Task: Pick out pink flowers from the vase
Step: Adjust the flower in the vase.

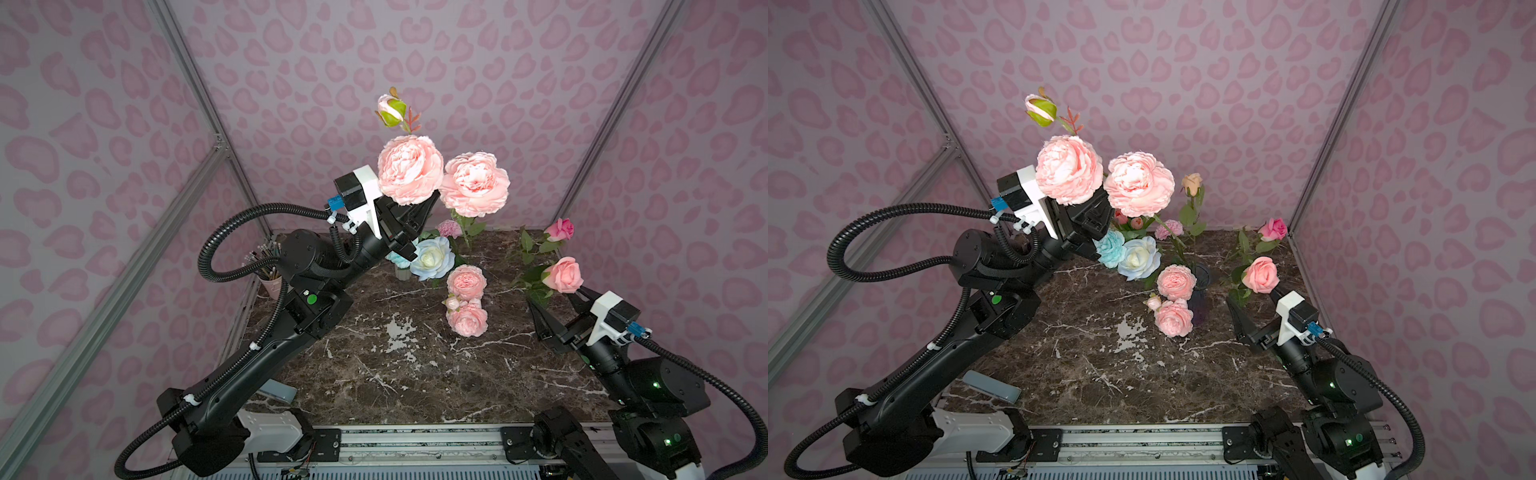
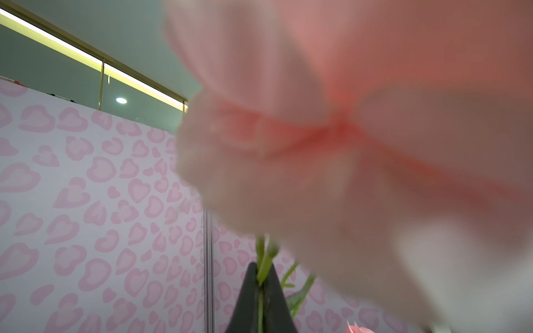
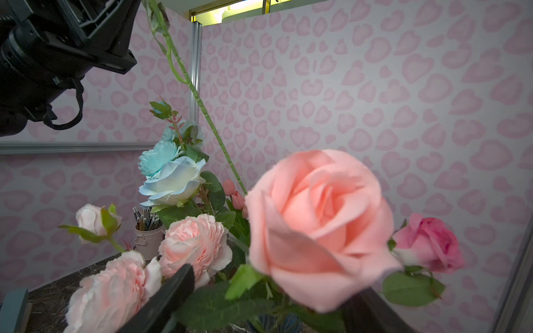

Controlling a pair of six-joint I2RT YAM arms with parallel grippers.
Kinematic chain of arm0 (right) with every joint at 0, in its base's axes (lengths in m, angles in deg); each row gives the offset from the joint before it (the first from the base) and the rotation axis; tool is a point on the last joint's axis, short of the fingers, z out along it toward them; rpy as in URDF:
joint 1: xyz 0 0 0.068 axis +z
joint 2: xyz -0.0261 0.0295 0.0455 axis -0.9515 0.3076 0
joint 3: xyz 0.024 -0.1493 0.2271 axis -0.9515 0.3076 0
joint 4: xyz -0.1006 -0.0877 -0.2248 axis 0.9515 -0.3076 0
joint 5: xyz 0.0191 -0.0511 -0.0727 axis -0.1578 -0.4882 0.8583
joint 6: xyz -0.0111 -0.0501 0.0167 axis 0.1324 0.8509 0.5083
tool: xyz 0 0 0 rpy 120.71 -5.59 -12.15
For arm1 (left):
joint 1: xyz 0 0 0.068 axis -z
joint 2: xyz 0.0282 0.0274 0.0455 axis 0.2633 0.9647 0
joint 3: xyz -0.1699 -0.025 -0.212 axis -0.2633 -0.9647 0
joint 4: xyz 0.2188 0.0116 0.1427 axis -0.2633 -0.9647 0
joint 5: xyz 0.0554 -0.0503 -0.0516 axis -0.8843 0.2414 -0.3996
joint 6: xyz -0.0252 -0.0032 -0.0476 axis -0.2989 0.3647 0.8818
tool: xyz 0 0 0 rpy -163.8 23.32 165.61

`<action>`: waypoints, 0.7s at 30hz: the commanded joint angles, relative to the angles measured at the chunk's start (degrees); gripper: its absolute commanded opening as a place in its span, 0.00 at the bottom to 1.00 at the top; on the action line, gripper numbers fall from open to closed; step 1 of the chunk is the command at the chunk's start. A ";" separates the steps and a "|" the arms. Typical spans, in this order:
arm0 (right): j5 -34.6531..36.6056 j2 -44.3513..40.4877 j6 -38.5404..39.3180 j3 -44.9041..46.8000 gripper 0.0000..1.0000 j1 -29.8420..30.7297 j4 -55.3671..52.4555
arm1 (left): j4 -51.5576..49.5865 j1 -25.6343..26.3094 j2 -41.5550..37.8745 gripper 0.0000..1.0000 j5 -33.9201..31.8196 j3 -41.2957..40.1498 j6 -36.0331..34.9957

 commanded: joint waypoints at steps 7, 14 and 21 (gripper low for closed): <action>0.30 -6.21 -2.16 -3.66 0.68 0.02 -10.54 | 0.67 -0.09 -1.03 0.03 -0.46 0.48 -1.67; -11.17 -8.89 2.84 -2.42 0.35 -0.20 -18.21 | 0.49 -0.06 -1.68 0.03 0.37 0.31 -1.51; -18.44 -4.06 -0.84 3.17 0.34 -2.91 1.28 | 3.13 -0.04 -3.00 0.03 3.66 -1.36 0.25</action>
